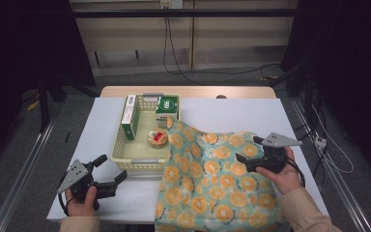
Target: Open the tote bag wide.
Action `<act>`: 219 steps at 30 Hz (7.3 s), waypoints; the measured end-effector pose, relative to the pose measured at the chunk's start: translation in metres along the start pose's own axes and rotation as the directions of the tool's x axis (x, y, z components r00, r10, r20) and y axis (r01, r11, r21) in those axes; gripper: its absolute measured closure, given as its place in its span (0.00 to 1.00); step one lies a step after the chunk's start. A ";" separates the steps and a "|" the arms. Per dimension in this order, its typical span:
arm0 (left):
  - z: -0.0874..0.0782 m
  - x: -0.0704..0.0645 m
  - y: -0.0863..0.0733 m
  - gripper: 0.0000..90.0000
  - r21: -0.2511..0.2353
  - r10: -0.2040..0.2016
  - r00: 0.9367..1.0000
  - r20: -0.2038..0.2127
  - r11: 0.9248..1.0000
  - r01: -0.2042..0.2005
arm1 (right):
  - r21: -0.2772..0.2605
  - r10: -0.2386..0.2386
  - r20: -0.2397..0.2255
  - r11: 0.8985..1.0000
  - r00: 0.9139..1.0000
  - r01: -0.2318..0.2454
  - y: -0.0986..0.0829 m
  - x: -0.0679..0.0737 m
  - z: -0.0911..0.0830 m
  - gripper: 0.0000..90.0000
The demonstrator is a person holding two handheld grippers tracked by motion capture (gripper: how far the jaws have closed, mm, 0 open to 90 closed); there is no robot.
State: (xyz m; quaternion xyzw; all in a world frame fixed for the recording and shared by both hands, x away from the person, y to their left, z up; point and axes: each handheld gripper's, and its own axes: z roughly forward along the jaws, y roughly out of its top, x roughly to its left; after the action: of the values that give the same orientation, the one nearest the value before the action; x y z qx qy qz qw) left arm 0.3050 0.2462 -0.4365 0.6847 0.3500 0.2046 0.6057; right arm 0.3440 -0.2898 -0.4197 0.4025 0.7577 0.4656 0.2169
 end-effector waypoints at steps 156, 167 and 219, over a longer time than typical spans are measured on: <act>0.000 -0.006 0.004 0.03 -0.007 0.012 1.000 0.010 1.000 -0.012 | 0.238 -0.145 -0.302 0.946 0.942 0.221 -0.022 0.067 0.025 1.00; 0.000 -0.006 0.004 0.03 -0.006 0.012 1.000 0.011 1.000 -0.012 | 0.160 -0.057 -0.193 0.983 0.979 0.089 0.022 0.033 0.044 1.00; 0.003 -0.006 0.003 0.03 0.004 0.010 1.000 0.024 1.000 -0.010 | 0.143 -0.036 -0.070 0.989 0.997 0.046 0.059 0.004 0.075 0.38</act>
State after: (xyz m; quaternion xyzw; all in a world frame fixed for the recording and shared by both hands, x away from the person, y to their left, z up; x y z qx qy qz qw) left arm 0.3038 0.2399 -0.4331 0.6900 0.3397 0.1986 0.6075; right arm 0.4188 -0.2328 -0.4030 0.3856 0.8046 0.4179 0.1712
